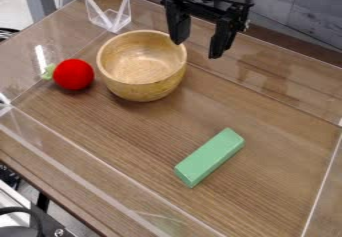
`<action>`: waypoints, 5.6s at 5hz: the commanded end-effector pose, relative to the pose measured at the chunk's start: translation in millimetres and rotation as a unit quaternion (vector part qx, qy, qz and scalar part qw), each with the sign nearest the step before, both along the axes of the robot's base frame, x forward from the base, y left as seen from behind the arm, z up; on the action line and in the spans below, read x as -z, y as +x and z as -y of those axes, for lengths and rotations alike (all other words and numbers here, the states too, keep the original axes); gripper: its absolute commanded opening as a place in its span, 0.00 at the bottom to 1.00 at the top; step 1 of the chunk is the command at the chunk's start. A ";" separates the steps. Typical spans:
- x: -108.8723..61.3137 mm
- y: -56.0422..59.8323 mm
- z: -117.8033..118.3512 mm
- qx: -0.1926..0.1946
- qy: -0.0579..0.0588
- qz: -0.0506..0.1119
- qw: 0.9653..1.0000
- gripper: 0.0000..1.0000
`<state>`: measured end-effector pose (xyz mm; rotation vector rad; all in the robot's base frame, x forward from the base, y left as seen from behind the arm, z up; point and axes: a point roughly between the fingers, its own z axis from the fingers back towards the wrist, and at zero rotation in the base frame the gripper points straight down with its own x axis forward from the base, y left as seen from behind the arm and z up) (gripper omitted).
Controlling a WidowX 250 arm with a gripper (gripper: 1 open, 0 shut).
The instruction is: Move the red fruit to the right
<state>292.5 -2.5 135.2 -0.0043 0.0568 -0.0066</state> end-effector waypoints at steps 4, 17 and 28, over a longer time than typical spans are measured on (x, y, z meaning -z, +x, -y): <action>-2.0 -51.7 -101.6 0.199 0.018 -0.012 0.980 1.00; 77.7 -48.3 -209.7 0.346 -0.035 0.002 0.938 1.00; 93.7 -17.8 -195.1 0.208 -0.054 0.013 0.977 0.00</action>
